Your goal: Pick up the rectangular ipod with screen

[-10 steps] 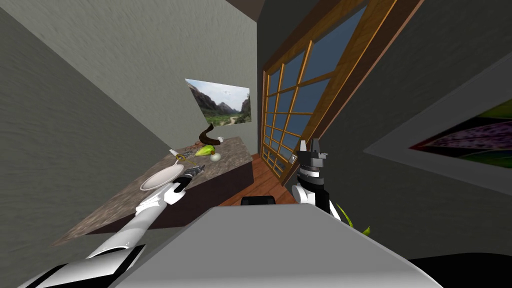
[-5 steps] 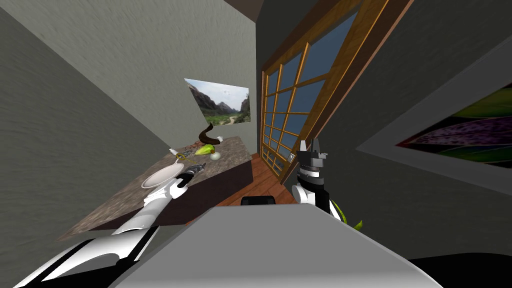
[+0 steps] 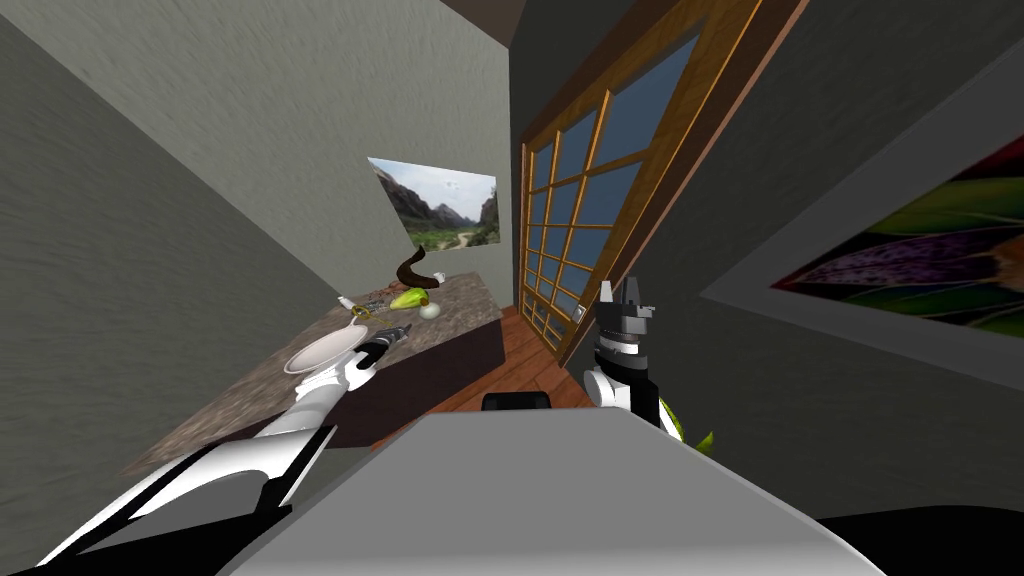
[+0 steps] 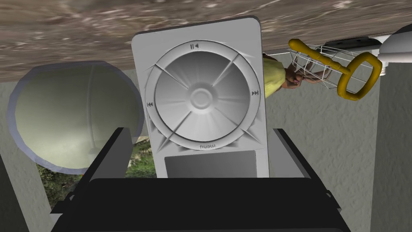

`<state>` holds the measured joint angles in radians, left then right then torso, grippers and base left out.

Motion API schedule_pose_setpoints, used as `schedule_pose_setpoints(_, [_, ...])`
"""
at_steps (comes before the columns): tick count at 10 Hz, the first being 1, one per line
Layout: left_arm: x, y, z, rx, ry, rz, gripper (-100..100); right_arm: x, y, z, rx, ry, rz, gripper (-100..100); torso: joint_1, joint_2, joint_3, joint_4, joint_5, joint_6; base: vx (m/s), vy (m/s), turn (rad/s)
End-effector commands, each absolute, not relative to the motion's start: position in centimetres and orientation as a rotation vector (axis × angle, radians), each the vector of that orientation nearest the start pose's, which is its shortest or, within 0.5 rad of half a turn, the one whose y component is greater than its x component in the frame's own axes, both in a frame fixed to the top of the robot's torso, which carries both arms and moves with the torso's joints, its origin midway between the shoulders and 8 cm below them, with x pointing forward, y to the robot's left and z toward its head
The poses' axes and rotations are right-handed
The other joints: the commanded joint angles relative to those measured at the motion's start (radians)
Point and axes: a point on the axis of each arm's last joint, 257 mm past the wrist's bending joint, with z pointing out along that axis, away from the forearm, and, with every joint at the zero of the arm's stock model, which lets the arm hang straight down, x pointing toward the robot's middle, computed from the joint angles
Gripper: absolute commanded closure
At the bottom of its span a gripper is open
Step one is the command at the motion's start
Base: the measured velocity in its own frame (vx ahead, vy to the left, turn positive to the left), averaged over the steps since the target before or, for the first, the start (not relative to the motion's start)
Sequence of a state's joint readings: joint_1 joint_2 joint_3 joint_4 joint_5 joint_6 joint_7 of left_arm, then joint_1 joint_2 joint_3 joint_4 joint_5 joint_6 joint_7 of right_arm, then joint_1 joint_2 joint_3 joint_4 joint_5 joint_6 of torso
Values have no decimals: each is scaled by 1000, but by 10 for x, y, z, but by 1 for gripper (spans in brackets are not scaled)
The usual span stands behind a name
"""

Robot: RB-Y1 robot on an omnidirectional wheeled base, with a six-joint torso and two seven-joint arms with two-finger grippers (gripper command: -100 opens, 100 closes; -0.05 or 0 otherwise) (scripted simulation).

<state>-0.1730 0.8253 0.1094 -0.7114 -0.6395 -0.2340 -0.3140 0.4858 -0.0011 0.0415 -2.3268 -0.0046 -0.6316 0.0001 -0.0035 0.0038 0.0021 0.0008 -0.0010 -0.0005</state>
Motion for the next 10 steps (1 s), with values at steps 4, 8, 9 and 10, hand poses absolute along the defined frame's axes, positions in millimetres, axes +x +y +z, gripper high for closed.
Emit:
schedule_pose_setpoints(4, [470,682,-289,-263,1911,375,-100,311,-259,71,510,474,1391,0,2,-2,-1,0,1,-1,-20,-10,-2])
schedule_pose_setpoints(8, [470,683,-289,-267,1910,374,100,311,-259,71,510,474,1391,0,2,-4,-2,-1,1,0,0,0,0])
schedule_pose_setpoints(9, [470,683,-289,-266,1910,374,100,311,-259,71,510,474,1391,0,2,-4,-2,-1,1,0,0,0,0])
schedule_pose_setpoints(10, [470,683,-289,-265,1911,375,0,311,-259,71,510,474,1391,0,3,-4,-2,-1,1,0,0,0,0])
